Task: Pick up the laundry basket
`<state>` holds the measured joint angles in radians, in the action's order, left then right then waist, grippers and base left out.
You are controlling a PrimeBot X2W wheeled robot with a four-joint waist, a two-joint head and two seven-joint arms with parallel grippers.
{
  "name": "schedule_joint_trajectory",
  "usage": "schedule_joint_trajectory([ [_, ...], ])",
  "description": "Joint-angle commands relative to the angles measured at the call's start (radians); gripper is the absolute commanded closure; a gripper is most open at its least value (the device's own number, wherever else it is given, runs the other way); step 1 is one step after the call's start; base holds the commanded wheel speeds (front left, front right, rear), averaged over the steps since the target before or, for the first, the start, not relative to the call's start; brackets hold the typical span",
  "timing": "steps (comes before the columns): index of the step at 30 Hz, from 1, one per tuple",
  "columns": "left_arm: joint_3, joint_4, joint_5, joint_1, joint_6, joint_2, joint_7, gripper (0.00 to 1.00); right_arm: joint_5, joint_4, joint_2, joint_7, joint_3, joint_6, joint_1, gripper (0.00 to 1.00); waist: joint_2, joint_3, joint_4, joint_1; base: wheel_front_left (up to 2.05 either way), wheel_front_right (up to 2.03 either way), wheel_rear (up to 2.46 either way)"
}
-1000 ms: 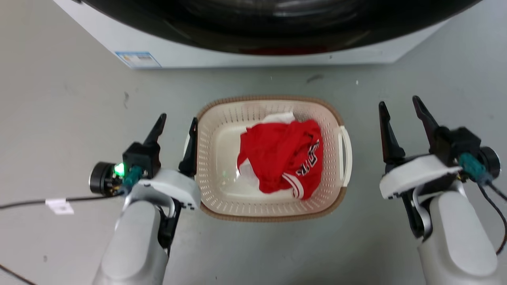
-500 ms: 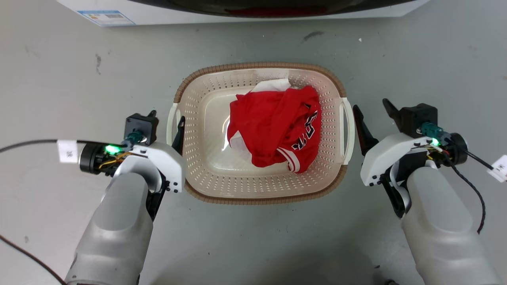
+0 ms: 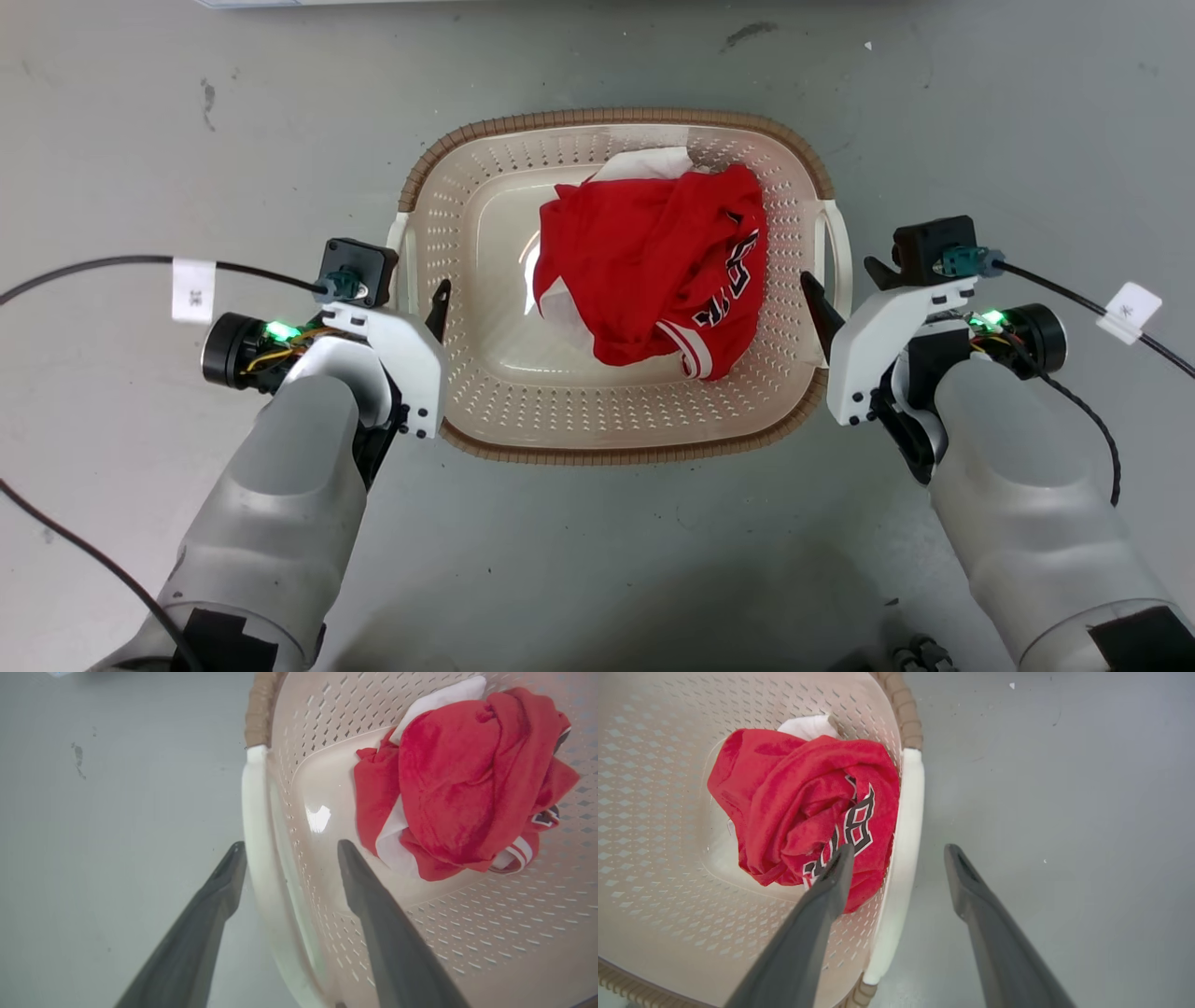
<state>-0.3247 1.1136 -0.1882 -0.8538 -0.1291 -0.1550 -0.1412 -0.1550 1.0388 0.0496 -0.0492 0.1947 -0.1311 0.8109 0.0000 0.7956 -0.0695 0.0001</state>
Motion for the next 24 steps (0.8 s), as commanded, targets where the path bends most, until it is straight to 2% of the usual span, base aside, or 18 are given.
schedule_joint_trajectory([
  [1,-0.024,0.014,-0.026,-0.022,-0.001,-0.006,0.024,0.00,-0.021,0.021,0.001,0.019,0.017,0.000,0.028,0.00,0.0000,0.007,-0.002,-0.0001,0.00,0.00,0.00],
  [10,-0.147,0.016,-0.148,-0.063,-0.001,-0.037,0.099,0.00,-0.100,0.092,0.001,0.090,0.092,0.000,0.090,0.00,0.0000,0.031,-0.004,-0.0001,0.00,0.00,0.00],
  [24,-0.274,0.003,-0.271,-0.095,-0.001,-0.065,0.132,0.00,-0.164,0.175,0.001,0.116,0.147,0.001,0.157,0.00,0.0000,0.060,0.011,-0.0001,0.00,0.00,0.00],
])
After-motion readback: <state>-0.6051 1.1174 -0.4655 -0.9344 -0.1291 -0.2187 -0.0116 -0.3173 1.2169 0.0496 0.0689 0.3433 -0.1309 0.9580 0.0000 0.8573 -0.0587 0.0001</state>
